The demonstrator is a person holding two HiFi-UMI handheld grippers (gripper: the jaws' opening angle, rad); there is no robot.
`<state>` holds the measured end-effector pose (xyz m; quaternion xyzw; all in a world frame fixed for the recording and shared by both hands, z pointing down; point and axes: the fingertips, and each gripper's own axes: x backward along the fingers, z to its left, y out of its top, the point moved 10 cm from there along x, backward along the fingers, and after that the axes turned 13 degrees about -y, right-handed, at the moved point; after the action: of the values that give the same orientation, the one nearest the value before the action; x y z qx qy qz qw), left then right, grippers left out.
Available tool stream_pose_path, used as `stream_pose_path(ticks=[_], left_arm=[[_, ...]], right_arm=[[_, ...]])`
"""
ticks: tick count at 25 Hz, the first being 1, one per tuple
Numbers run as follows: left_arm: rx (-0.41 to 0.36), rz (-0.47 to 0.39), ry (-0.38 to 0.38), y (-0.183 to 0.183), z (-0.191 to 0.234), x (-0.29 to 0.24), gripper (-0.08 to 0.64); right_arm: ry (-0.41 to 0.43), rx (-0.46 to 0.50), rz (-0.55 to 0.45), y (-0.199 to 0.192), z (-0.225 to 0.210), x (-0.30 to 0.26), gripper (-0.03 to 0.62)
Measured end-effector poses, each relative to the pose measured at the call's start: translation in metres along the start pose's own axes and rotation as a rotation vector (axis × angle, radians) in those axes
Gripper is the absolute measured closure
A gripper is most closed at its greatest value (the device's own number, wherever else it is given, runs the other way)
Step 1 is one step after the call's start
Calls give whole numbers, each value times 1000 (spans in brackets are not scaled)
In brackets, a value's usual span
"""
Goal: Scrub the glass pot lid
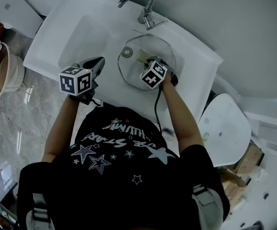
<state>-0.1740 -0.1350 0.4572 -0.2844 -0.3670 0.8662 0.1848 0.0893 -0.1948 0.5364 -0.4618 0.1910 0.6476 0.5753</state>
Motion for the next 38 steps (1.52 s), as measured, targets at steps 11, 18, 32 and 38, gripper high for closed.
stream_pose_path(ticks=[11,18,32,38], left_arm=[[20,16,7,-17,-7,5,552],[28,15,15,-24,-12,8,552],[36,9,35,-35,-25,14,552],[38,4,33,-39,-30,15,552]], right_arm=[[65,24,6,1,36,0,522],[150,11,3,-2,55,2,519],[332,31,8,-11,84,13,515],[404,26,10,-14,93,18,515]])
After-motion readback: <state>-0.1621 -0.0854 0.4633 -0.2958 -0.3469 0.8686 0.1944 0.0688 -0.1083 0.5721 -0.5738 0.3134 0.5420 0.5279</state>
